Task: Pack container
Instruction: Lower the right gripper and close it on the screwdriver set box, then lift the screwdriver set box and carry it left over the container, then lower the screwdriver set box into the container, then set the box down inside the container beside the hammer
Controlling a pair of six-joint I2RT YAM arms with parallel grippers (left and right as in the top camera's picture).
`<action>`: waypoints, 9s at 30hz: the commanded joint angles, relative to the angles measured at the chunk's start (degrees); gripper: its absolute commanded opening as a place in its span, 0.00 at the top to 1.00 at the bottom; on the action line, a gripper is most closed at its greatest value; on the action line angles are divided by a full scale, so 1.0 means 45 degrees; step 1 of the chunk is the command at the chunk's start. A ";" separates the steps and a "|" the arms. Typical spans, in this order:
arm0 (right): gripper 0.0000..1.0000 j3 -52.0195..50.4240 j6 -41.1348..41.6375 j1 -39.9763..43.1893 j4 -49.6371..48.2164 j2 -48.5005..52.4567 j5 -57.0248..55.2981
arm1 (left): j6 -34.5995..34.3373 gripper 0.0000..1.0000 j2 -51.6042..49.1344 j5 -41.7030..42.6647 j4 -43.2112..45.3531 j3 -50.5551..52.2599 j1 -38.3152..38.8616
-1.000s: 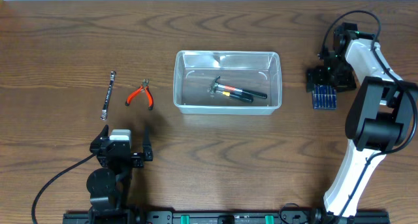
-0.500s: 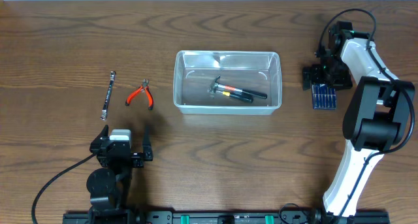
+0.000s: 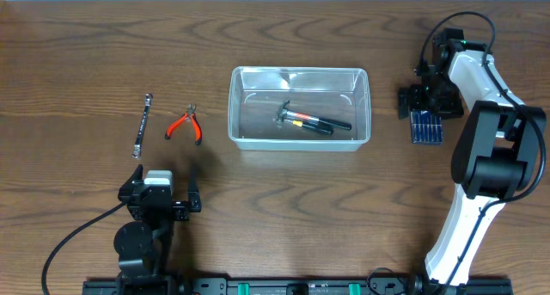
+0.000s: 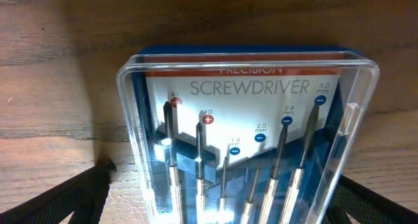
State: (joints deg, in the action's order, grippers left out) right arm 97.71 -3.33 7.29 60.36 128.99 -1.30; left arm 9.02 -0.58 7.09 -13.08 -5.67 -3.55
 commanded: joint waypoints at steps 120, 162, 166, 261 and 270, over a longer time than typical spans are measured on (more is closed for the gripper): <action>0.99 0.1472 -0.0029 0.0228 0.1219 0.0146 -0.0714 | -0.0019 0.02 0.0078 -0.0097 -0.0107 0.0321 -0.0053; 0.99 1.1516 -0.4308 -0.5401 0.5809 -0.0034 0.0593 | -0.0019 0.02 0.0078 -0.0097 -0.0107 0.0321 -0.0053; 0.99 1.1516 -0.4857 -0.6193 0.5911 -0.0185 0.0772 | -0.0019 0.02 0.0078 -0.0097 -0.0107 0.0321 -0.0053; 0.99 0.5523 -1.0059 -0.6873 0.3837 0.1579 0.3021 | -0.0019 0.02 0.0078 -0.0097 -0.0107 0.0321 -0.0053; 0.99 0.4940 -0.9884 -0.6849 0.3026 0.1579 0.3021 | -0.0019 0.02 0.0078 -0.0097 -0.0107 0.0321 -0.0053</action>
State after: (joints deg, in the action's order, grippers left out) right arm 120.77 -48.14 -23.66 74.39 136.44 11.14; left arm 9.02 -0.58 7.09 -13.08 -5.67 -3.55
